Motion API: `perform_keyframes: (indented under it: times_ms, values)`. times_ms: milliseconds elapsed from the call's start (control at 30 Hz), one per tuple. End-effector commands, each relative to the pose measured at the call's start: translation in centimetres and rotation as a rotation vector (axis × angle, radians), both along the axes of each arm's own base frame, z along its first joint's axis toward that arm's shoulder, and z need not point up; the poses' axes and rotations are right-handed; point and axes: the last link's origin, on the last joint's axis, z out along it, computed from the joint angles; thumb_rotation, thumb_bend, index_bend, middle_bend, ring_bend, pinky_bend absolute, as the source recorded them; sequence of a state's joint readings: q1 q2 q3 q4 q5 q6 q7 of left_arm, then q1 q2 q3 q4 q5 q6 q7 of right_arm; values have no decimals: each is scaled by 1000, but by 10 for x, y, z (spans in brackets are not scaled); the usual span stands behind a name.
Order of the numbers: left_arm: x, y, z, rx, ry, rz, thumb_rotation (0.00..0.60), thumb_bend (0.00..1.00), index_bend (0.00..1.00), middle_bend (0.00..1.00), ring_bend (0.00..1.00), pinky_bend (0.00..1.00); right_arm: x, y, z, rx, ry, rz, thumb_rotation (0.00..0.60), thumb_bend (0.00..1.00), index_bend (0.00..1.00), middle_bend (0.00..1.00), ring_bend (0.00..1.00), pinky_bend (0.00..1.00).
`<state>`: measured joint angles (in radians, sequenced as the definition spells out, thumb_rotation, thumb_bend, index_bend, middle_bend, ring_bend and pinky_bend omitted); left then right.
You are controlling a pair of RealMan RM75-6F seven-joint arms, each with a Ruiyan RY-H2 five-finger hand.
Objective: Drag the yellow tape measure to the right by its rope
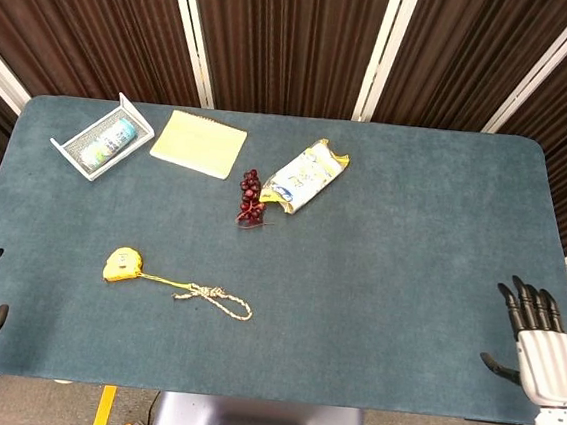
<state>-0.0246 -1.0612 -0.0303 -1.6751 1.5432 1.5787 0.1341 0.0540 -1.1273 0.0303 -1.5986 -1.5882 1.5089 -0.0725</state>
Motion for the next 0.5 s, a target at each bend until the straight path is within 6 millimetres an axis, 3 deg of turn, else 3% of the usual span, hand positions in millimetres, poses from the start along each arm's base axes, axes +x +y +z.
perform_keyframes:
  times_ms: [33, 300, 500]
  values:
    - [1, -2, -1, -6, 8, 3, 600, 407, 47, 0, 0, 19, 10, -8, -7, 63, 5, 60, 600, 125, 120, 55, 59, 0]
    - [6, -10, 2, 10, 13, -18, 600, 406, 48, 0, 0, 19, 67, -78, -38, 289, -30, 283, 600, 126, 189, 55, 59, 0]
    - [6, -10, -2, 2, 43, -8, 600, 406, 43, 0, 0, 20, 120, -118, -84, 493, 28, 392, 600, 141, 207, 55, 60, 0]
